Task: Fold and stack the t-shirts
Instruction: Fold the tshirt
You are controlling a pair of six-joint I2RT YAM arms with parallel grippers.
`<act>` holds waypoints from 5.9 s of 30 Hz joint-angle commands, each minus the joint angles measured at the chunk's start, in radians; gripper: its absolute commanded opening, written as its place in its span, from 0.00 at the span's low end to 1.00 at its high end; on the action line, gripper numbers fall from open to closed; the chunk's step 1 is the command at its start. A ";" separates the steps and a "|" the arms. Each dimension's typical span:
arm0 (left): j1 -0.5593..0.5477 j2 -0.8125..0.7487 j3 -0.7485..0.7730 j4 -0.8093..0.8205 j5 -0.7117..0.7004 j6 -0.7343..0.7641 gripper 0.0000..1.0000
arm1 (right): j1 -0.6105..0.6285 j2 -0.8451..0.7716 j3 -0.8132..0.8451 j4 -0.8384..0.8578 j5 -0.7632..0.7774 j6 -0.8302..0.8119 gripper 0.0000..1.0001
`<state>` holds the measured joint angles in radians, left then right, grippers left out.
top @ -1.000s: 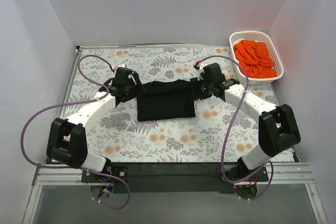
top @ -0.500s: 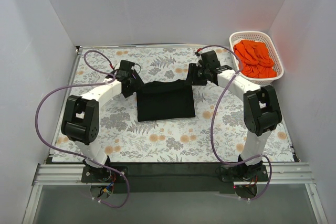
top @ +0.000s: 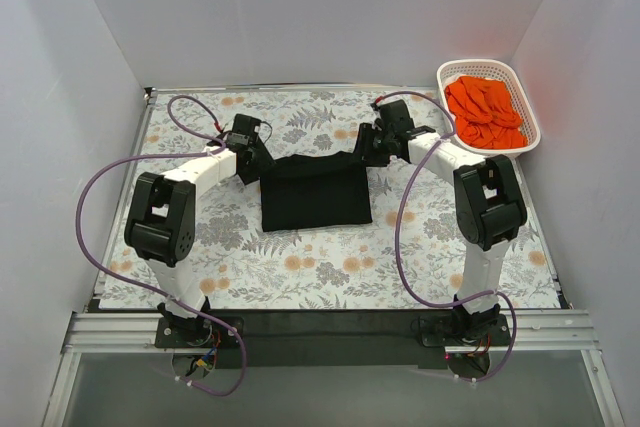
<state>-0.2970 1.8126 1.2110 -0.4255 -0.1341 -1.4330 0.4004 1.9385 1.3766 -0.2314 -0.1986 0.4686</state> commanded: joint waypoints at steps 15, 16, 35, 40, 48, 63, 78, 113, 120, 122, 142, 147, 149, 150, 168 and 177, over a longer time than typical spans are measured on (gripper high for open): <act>0.002 -0.018 0.041 0.034 0.022 0.054 0.00 | 0.002 -0.052 -0.017 0.072 -0.010 0.027 0.03; 0.001 -0.028 0.038 0.036 0.025 0.059 0.00 | 0.002 -0.082 -0.028 0.072 0.001 0.027 0.01; -0.010 -0.118 -0.001 0.120 0.077 0.111 0.00 | -0.002 -0.277 -0.182 0.058 0.137 0.057 0.01; -0.010 -0.062 0.007 0.131 0.076 0.111 0.00 | -0.014 -0.242 -0.175 0.058 0.143 0.050 0.01; -0.010 -0.022 -0.005 0.175 0.070 0.121 0.00 | -0.014 -0.216 -0.171 0.058 0.179 0.051 0.01; -0.010 0.060 0.027 0.215 0.064 0.170 0.16 | -0.018 -0.131 -0.146 0.056 0.251 0.038 0.16; -0.178 -0.285 -0.125 0.094 0.007 0.206 0.47 | 0.078 -0.222 -0.116 0.102 -0.053 -0.200 0.38; -0.203 -0.223 -0.070 0.122 0.080 0.121 0.46 | -0.040 -0.039 0.155 0.122 -0.129 -0.104 0.38; -0.078 -0.066 -0.010 0.217 0.197 0.132 0.35 | -0.041 -0.079 0.007 0.320 -0.382 0.018 0.39; -0.062 -0.004 0.011 0.234 0.220 0.137 0.31 | -0.038 -0.046 -0.001 0.343 -0.413 0.037 0.39; 0.036 0.195 -0.021 0.304 0.307 0.085 0.24 | -0.184 0.273 -0.017 0.543 -0.404 0.206 0.38; 0.039 0.134 0.008 0.277 0.323 0.101 0.29 | -0.186 0.211 -0.033 0.541 -0.441 0.203 0.38; 0.041 0.099 0.034 0.251 0.323 0.112 0.32 | -0.186 0.136 -0.071 0.541 -0.447 0.205 0.38; 0.039 0.064 0.045 0.226 0.324 0.112 0.34 | -0.183 0.107 -0.086 0.541 -0.452 0.206 0.39; 0.039 -0.015 -0.238 0.298 0.403 0.051 0.35 | -0.127 0.053 -0.416 0.652 -0.512 0.142 0.38; 0.055 -0.165 -0.294 0.208 0.367 0.109 0.35 | -0.170 -0.059 -0.485 0.649 -0.607 0.119 0.37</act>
<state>-0.2508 1.7512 0.9314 -0.1215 0.2794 -1.3769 0.2359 1.9518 0.9081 0.4370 -0.7731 0.6209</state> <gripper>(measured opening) 0.333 0.370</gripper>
